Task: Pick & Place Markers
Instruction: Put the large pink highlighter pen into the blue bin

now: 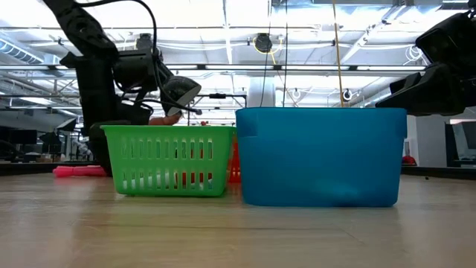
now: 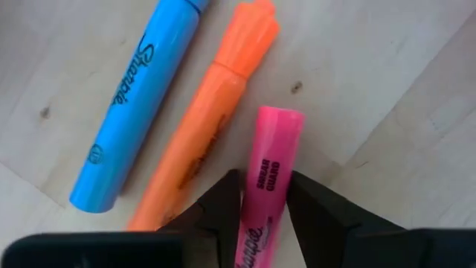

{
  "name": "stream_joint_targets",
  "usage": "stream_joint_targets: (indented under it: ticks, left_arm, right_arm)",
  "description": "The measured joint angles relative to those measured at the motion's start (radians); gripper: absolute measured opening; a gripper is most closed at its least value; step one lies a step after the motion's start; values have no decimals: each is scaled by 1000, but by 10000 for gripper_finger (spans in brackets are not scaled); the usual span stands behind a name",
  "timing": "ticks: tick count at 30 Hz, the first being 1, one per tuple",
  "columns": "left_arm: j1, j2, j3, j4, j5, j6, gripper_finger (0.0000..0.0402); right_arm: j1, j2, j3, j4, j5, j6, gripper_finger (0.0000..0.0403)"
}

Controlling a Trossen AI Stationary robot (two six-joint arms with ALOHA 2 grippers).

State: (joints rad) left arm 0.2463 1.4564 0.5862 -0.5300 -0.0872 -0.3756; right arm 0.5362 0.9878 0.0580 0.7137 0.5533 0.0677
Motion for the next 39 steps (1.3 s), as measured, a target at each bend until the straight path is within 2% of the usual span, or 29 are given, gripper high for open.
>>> stream_joint_targets:
  ticks: [8, 14, 19, 25, 35, 39]
  left_arm:
    - [-12, 2, -3, 19, -16, -1, 68]
    - [-13, 2, -4, 25, -21, -11, 68]
    - [-13, 2, -5, 29, -21, -12, 84]
    - [-13, 2, -5, 30, -30, -22, 70]
    - [-13, 2, -6, 34, -34, -26, 82]
    - [-13, 2, -6, 34, -36, -26, 73]
  right_arm:
    - [0, 0, 0, -1, 0, 0, 0]
    - [0, 0, 0, -1, 0, 0, 0]
    - [0, 0, 0, -1, 0, 0, 0]
    - [0, 0, 0, -1, 0, 0, 0]
    - [0, 0, 0, -1, 0, 0, 0]
    - [0, 0, 0, -1, 0, 0, 0]
